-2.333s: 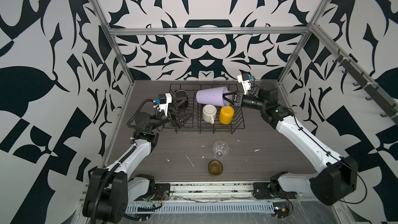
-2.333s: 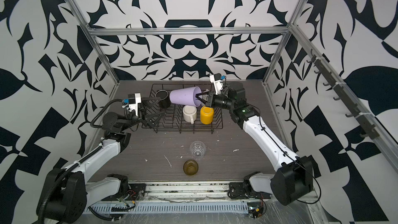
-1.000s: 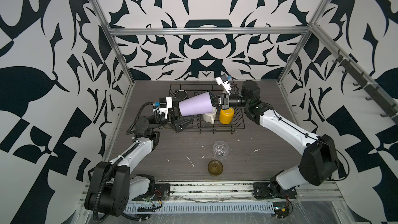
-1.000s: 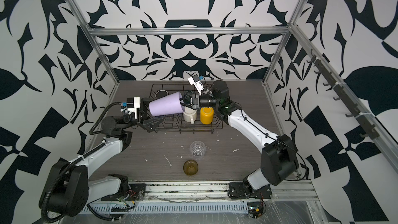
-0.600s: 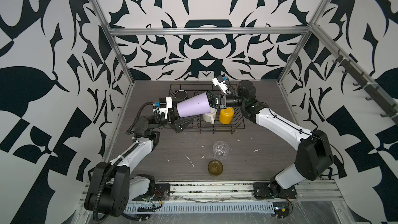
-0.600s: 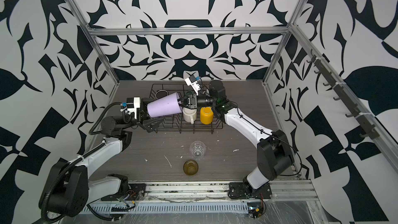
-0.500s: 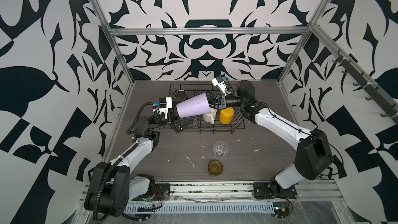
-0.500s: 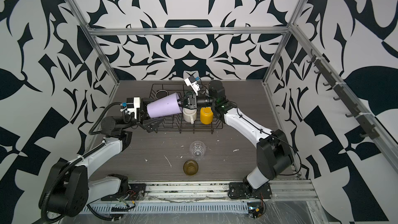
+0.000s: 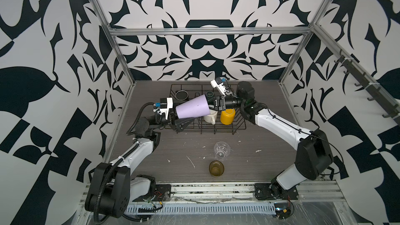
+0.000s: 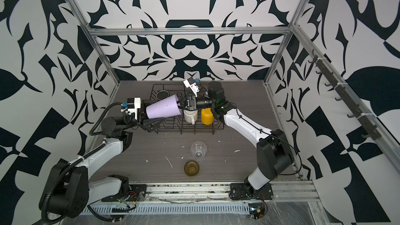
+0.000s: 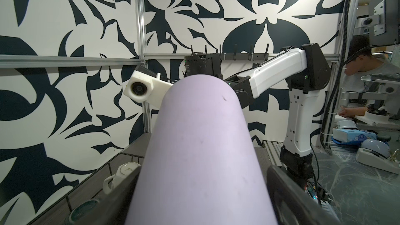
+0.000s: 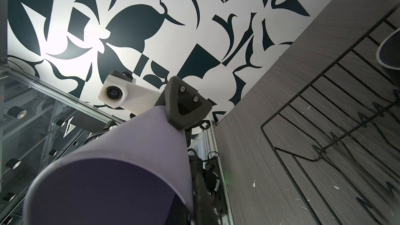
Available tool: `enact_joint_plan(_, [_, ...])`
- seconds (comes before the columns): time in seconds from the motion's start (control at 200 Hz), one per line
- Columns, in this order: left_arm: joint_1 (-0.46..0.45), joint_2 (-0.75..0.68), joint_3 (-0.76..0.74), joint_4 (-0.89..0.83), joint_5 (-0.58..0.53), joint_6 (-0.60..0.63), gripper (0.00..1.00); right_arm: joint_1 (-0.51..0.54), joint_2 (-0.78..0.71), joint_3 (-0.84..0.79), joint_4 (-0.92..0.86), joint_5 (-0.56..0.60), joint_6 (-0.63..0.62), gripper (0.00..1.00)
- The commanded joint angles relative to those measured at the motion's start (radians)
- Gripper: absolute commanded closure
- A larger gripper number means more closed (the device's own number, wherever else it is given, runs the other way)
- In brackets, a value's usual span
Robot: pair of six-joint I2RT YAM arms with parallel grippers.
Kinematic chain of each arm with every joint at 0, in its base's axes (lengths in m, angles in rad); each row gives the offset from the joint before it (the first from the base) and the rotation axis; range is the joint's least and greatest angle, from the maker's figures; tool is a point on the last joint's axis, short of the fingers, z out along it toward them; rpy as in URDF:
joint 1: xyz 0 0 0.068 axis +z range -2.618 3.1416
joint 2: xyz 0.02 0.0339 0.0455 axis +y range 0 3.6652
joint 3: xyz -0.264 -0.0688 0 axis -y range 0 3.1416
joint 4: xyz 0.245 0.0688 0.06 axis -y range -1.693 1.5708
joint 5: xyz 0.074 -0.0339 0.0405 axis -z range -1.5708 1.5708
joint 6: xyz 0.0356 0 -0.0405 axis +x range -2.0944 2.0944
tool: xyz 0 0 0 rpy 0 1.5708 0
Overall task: Load the cups into the dish rack
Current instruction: 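Close the left gripper on the lavender cup's body beside the right gripper, then open the right gripper and pull back while the left gripper holds the cup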
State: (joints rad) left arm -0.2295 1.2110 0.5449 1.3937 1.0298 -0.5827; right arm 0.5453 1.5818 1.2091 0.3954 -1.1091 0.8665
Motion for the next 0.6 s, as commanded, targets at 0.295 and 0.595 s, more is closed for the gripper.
enact_joint_plan(0.295, [-0.004,-0.017,0.007,0.047,0.023,-0.019,0.14,0.013,0.007,0.057,0.064,-0.011,0.016,1.00])
enact_joint_plan(0.595, [-0.004,0.002,0.030,0.048,0.044,-0.057,0.41,0.013,0.011,0.063,0.088,-0.004,0.034,1.00])
